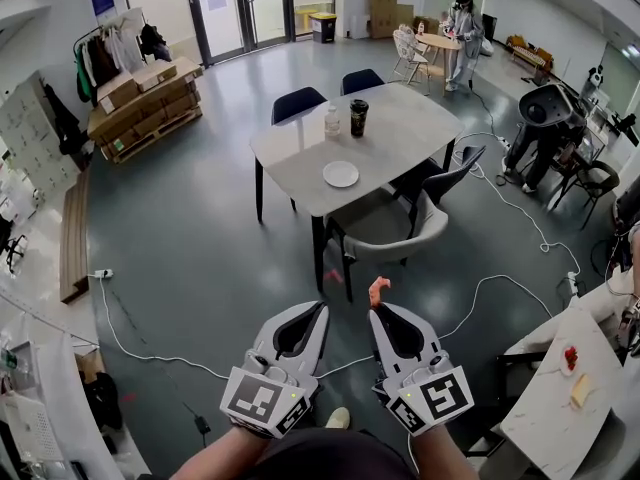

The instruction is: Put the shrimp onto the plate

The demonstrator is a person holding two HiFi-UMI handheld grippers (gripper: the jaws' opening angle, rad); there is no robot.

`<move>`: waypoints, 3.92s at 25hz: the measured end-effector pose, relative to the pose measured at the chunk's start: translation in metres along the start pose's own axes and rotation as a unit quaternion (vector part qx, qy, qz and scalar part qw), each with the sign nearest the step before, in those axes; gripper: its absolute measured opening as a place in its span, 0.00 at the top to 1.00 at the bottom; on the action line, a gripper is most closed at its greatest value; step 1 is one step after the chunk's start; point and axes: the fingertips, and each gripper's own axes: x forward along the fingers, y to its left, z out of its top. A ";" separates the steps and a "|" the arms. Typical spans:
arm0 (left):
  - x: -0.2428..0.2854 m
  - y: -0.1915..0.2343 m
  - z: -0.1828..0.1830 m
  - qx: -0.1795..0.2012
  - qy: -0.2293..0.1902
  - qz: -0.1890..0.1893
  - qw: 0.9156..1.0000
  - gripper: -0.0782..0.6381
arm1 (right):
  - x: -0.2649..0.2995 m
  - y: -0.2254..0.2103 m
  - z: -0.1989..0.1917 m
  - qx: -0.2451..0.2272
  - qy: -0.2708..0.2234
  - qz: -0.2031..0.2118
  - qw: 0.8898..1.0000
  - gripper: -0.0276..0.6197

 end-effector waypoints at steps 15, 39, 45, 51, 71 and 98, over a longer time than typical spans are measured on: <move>0.110 0.139 0.018 0.012 -0.008 -0.053 0.998 0.88 | 0.172 -0.047 0.007 -0.016 -0.005 -0.038 0.999 0.91; 0.255 0.277 -0.004 -0.018 0.011 -0.052 0.998 0.88 | 0.347 -0.142 -0.023 0.002 0.036 -0.035 0.999 0.91; 0.322 0.296 -0.002 -0.027 0.013 -0.041 0.999 0.88 | 0.391 -0.196 -0.017 0.005 0.045 -0.010 0.999 0.91; 0.391 0.314 -0.016 -0.028 0.028 -0.025 0.999 0.88 | 0.428 -0.256 -0.021 0.015 0.054 0.011 0.998 0.91; 0.513 0.397 -0.107 -0.048 0.079 -0.019 0.996 0.88 | 0.512 -0.373 -0.168 0.031 0.211 -0.022 0.977 0.91; 0.549 0.455 -0.261 -0.066 0.152 -0.034 0.986 0.88 | 0.553 -0.434 -0.399 -0.046 0.445 0.013 0.894 0.91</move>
